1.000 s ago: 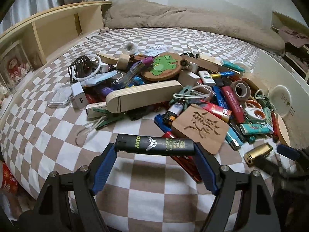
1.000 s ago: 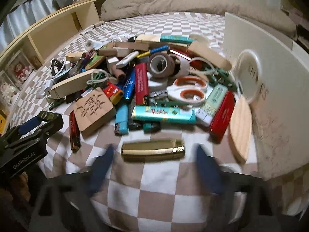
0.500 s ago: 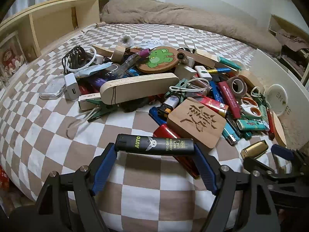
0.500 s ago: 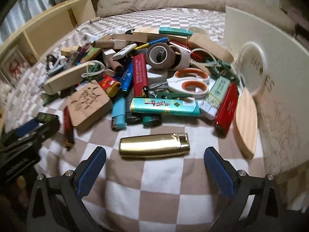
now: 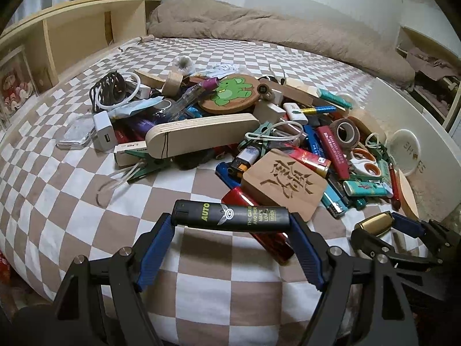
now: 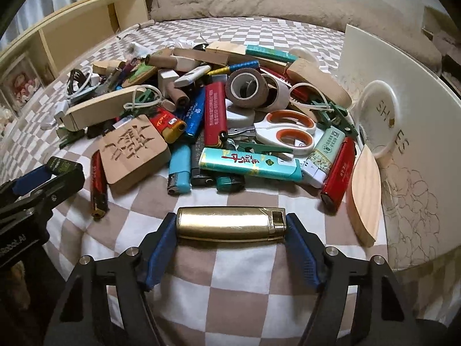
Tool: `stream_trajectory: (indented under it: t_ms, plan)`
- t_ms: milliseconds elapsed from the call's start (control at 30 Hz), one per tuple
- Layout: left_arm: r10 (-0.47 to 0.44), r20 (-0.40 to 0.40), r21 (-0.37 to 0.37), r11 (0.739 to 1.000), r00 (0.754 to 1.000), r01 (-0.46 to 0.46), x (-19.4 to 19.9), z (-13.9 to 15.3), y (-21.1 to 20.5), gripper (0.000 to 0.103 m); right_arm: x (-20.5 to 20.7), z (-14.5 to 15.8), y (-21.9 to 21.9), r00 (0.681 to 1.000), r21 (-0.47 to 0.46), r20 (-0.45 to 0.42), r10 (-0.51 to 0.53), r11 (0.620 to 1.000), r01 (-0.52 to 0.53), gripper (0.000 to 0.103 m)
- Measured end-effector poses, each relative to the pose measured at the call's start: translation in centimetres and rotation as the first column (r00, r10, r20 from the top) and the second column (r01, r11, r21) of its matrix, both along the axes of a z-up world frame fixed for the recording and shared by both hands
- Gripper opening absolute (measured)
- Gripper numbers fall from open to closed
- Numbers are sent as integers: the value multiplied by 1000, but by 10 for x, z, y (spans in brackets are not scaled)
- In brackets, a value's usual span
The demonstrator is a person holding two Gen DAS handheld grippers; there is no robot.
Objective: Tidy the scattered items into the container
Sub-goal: 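Lift the gold lighter with the right gripper while the left holds the marker, then carry the gold lighter and black marker over the white box with both grippers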
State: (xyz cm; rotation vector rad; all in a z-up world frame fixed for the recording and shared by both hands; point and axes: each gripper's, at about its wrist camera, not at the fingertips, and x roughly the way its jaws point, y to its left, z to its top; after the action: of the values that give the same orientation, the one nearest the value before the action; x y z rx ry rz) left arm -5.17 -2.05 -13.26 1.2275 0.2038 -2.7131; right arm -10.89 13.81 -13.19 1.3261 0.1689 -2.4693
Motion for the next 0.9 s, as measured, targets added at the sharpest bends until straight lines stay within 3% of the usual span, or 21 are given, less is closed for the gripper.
stream_trajectory:
  t_ms: [400, 900]
  plan:
    - [-13, -39, -14, 1000, 999, 12, 1, 16, 8, 80, 9, 31, 9, 997, -35, -81, -6, 999, 3, 74]
    - [-117, -142, -31, 993, 983, 114, -16, 63, 48, 80, 9, 89, 45, 977, -93, -202, -61, 995, 43, 74]
